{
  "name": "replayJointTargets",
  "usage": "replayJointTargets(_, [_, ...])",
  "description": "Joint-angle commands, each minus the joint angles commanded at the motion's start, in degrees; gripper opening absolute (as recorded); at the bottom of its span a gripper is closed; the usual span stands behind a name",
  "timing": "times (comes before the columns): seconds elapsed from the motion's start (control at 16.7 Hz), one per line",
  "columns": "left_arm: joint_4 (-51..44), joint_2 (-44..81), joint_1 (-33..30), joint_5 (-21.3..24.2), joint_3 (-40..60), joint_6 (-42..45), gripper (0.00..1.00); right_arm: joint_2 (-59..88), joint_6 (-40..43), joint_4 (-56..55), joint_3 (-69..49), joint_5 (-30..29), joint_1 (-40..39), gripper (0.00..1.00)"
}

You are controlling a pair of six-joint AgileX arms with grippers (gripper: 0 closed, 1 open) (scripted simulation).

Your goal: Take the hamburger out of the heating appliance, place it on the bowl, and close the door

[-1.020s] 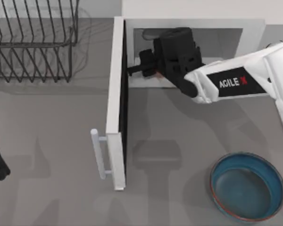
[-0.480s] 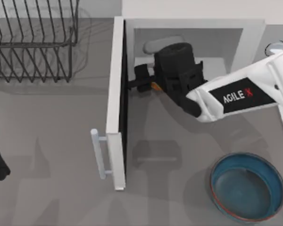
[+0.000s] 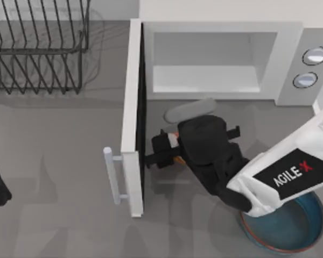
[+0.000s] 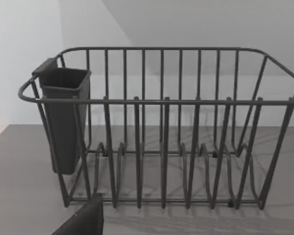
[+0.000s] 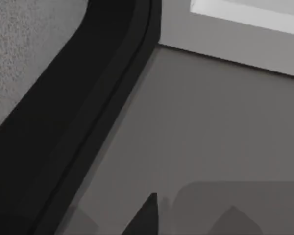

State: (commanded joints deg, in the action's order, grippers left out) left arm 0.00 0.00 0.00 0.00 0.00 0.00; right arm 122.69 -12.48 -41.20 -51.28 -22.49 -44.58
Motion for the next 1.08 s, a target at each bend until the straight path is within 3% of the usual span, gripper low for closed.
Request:
replayJointTargets(0.54, [0.0,0.0,0.0,0.0,0.0,0.0,1.00,-3.3,-1.0,-1.3,3.8,-1.6,-1.5,0.00])
replayJointTargets(1.08, [0.0,0.0,0.0,0.0,0.0,0.0,1.00,-18.4,-1.0,19.4,-0.9,-1.3,-1.5,0.00])
